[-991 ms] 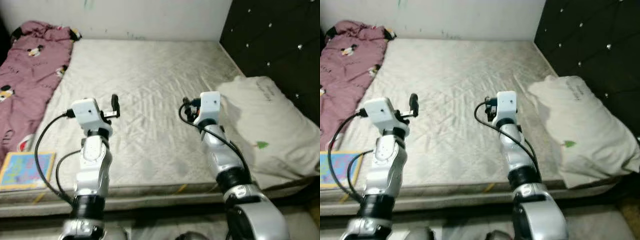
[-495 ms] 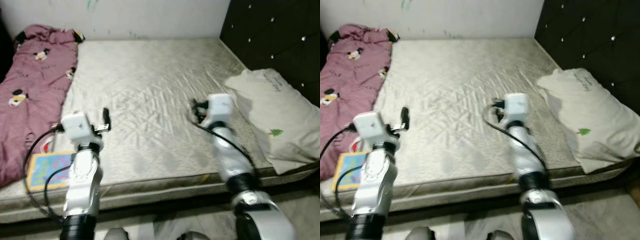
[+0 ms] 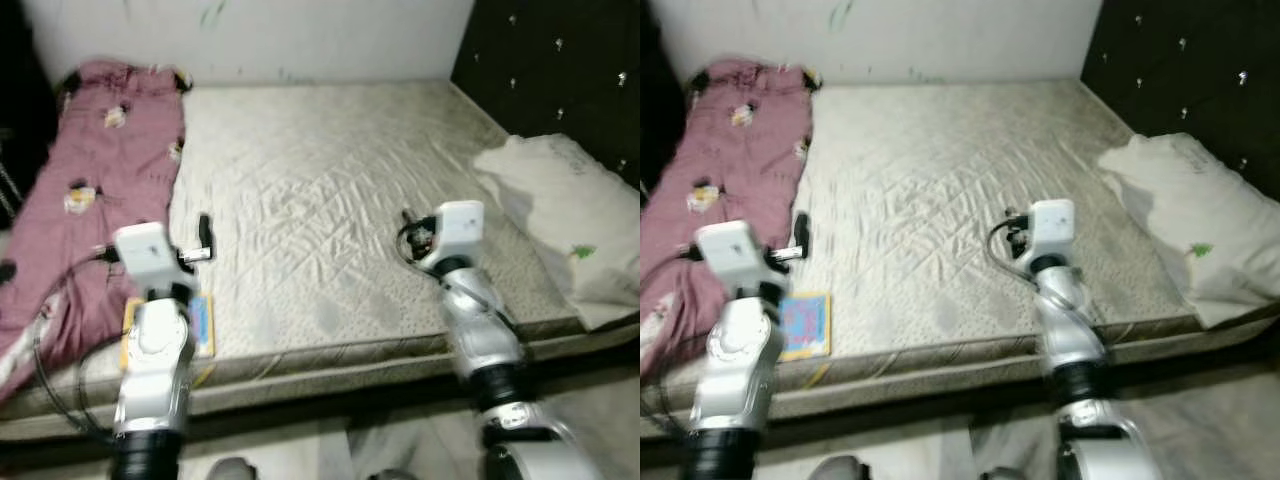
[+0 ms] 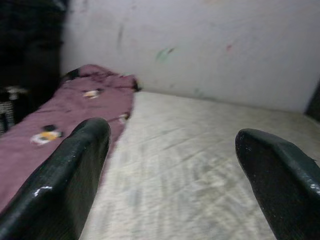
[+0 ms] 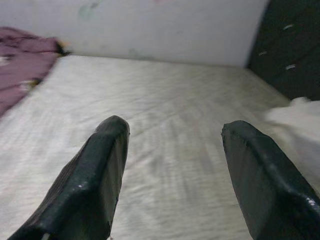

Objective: Clean up the room

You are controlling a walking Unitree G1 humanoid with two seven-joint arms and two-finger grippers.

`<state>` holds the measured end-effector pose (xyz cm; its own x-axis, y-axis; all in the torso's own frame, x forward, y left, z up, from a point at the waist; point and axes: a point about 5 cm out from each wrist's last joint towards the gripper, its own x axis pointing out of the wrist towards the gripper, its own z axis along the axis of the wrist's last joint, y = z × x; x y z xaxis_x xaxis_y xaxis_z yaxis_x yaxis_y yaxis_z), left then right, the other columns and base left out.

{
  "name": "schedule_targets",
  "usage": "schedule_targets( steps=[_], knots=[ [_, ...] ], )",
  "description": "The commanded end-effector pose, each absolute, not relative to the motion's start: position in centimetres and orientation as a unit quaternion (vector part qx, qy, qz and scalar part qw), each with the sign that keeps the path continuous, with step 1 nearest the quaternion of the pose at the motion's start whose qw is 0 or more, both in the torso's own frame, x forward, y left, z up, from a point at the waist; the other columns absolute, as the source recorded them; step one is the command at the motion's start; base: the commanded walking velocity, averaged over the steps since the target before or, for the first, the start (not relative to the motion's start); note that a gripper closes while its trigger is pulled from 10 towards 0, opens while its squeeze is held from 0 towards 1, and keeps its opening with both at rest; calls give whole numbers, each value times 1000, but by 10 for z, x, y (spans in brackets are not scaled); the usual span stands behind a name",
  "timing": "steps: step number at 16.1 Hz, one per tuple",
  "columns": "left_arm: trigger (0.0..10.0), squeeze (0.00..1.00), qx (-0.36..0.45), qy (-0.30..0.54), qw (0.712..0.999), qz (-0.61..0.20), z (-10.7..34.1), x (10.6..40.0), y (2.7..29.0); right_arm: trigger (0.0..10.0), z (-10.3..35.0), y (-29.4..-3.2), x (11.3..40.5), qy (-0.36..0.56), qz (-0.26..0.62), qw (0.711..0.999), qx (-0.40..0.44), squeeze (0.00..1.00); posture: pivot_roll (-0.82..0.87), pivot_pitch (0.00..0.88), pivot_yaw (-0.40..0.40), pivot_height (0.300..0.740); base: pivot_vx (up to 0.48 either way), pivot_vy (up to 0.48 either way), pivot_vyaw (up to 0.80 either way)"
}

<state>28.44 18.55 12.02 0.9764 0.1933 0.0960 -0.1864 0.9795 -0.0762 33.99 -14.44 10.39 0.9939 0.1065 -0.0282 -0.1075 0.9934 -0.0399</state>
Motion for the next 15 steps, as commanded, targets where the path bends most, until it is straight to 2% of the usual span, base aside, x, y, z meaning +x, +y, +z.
schedule_targets(
  steps=[1,8,15],
  knots=[
    [10000,0,-18,-63,993,99,126,285,186,10000,112,-145,343,3,59,998,-26,0,50,0,-20,740,0,0,0],
    [10000,0,-33,-66,994,81,127,284,188,10000,114,-137,344,-1,77,996,-42,0,57,0,-22,740,0,0,0],
    [10000,0,-44,-76,994,59,130,286,182,10000,114,-136,344,1,72,997,-37,0,55,0,-20,740,327,0,0]
  ],
)
